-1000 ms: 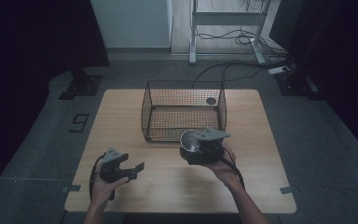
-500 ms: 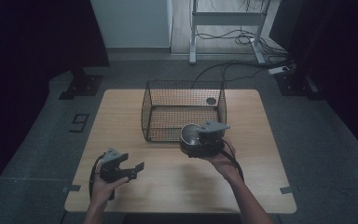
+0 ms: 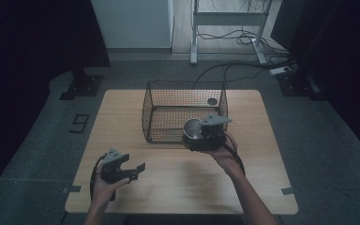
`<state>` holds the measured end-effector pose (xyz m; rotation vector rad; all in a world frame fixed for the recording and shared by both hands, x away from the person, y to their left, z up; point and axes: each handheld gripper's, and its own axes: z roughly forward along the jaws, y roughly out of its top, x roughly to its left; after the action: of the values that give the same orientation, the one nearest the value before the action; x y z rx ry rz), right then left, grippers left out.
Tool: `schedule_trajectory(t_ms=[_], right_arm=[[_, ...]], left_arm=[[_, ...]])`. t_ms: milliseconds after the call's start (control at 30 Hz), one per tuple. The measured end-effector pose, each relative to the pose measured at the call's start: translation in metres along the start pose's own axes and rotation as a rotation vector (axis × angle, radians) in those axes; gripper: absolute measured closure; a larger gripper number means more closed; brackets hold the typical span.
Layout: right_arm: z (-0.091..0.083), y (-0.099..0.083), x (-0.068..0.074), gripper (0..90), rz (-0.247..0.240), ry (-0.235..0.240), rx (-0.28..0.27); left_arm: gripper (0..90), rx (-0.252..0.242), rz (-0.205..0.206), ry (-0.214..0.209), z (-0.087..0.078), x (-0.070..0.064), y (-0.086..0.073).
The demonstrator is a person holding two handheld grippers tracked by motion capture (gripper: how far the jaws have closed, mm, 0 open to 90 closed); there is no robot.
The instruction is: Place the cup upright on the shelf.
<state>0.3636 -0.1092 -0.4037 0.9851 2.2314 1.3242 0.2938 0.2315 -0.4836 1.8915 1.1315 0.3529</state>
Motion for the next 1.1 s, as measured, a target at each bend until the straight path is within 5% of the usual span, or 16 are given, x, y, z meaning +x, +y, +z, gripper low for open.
schedule_trajectory(t_ms=[1100], right_arm=[[0.013,0.029,-0.021,18.4,0.013,-0.035,0.009]], left_arm=[[17.5,-0.001,-0.001,-0.003,0.001,-0.001,0.0]])
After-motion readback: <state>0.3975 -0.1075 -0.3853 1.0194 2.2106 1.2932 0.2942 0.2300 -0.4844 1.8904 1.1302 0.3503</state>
